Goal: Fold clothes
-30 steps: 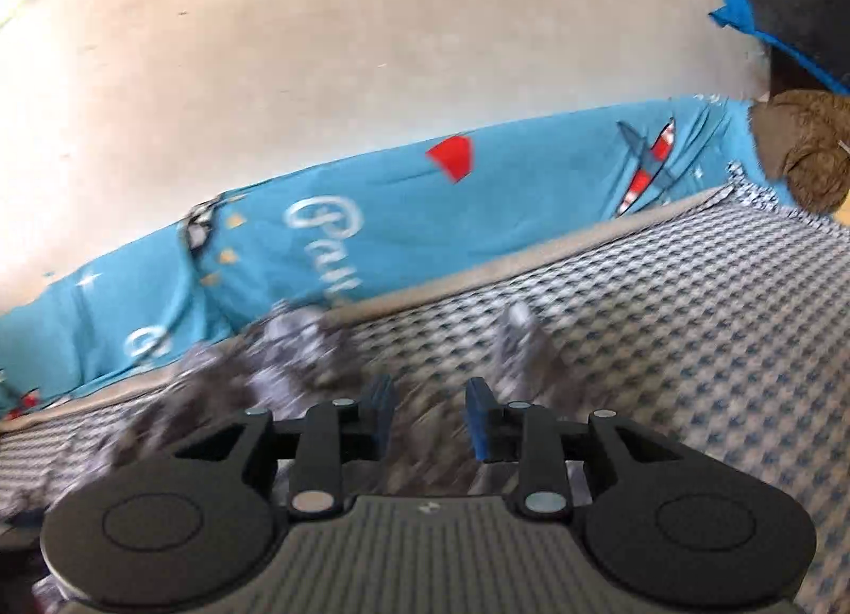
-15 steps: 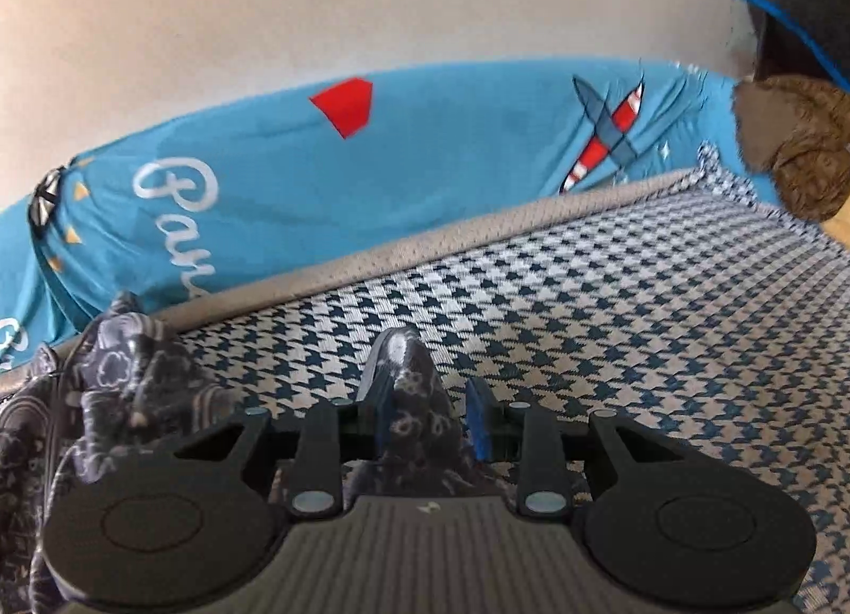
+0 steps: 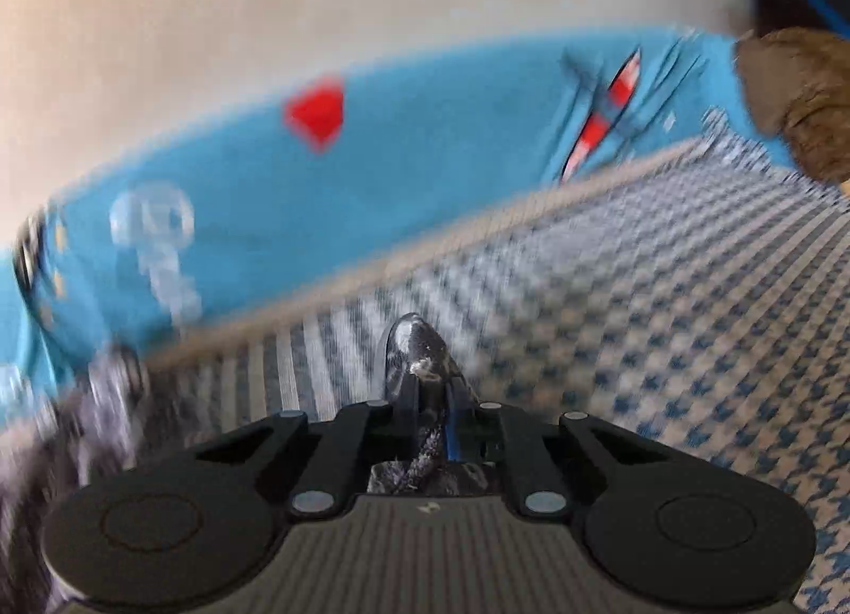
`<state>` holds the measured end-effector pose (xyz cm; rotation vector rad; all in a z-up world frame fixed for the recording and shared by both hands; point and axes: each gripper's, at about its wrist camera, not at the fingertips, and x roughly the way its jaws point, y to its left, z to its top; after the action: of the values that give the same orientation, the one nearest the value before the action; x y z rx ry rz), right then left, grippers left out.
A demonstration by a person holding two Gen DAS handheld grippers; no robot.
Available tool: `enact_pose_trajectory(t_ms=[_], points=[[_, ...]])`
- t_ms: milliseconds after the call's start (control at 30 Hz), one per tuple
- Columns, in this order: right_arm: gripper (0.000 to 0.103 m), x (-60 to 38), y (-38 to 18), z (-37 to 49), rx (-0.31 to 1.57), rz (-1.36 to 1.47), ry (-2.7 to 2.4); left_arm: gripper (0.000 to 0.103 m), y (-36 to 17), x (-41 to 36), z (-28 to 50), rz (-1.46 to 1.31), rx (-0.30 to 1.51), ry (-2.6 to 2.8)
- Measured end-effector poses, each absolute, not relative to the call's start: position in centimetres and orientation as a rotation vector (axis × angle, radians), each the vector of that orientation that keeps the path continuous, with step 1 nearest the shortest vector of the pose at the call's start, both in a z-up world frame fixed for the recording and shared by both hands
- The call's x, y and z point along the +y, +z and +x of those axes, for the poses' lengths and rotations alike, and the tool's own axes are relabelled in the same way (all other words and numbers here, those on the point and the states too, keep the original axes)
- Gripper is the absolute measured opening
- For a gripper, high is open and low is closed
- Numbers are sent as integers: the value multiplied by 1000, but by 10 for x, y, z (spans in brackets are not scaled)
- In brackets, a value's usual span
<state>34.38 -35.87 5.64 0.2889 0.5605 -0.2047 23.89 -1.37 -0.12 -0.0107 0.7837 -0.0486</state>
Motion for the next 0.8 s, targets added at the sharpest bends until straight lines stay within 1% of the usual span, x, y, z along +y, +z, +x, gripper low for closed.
enact_pose_trajectory(t_ms=[100, 167, 200, 267, 300, 333, 367, 400, 533, 800], points=[[10, -371, 93, 309, 288, 327, -320, 103, -2, -14, 239, -2, 784, -47], [11, -377, 115, 283, 113, 326, -419, 103, -3, -14, 240, 0, 787, -46], [11, -380, 123, 272, 59, 320, -470, 103, -4, -14, 240, 2, 789, -44], [12, -386, 124, 261, 77, 294, -572, 103, -5, -15, 241, 8, 791, -44], [15, -390, 121, 259, 99, 296, -604, 103, -6, -15, 240, 12, 791, -45], [29, -395, 118, 257, 121, 297, -636, 103, -6, -16, 240, 15, 790, -46], [48, -399, 115, 254, 142, 298, -668, 103, -6, -17, 239, 18, 789, -49], [51, -403, 111, 252, 164, 299, -699, 103, -5, -17, 238, 21, 787, -51], [51, -418, 99, 243, 250, 308, -811, 103, -4, -17, 236, 28, 781, -54], [51, -433, 64, 265, 464, 506, -600, 103, -1, -13, 236, -6, 782, -53]])
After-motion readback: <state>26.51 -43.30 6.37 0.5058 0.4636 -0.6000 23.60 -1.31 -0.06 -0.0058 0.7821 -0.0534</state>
